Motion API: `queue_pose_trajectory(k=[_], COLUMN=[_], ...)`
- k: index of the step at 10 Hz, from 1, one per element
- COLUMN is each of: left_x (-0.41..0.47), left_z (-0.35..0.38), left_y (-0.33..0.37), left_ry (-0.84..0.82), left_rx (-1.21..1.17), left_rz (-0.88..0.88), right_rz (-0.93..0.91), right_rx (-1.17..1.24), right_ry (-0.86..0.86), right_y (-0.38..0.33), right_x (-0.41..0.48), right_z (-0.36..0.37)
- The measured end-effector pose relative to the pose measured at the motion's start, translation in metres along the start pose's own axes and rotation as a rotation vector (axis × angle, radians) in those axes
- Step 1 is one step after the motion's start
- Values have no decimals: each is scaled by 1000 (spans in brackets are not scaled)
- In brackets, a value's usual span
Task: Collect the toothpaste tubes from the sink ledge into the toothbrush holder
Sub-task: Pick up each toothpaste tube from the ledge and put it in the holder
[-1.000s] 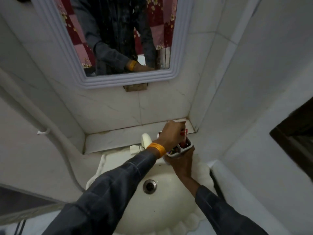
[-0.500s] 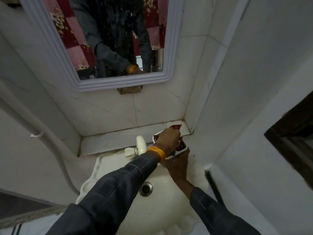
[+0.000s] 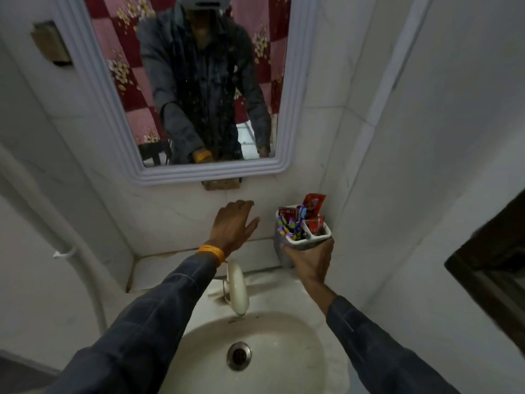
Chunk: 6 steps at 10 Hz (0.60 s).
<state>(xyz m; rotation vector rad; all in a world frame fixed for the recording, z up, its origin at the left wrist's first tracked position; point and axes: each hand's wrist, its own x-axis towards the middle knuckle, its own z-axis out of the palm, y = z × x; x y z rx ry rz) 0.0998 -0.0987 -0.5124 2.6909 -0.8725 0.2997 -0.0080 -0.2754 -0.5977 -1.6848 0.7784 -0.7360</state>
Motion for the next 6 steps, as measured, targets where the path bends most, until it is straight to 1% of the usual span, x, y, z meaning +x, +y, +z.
queue_pose_trajectory(k=[1,2,3,4,5,6], left_x=[4,10,15,15,11,7], left_z=[11,19,31,39,48,45], left_y=[-4,-5,-11,-16,-19,-17], left_ry=[-33,-63,-70,-57,-18,-1], left_rx=[-5,-6,-21,-11,-5,-14], left_rz=[-23,-47,-41,-26,-1,-2], right_rz=[-12,27,21,47,66,25], right_rx=[-5,-45,-42,-55,-90,-161], right_ry=[37,61,73,95,71,96], right_y=[6,21,45,49,41,31], right_x=[21,27,33,28,24,15], right_z=[15,29,40,42,39,34])
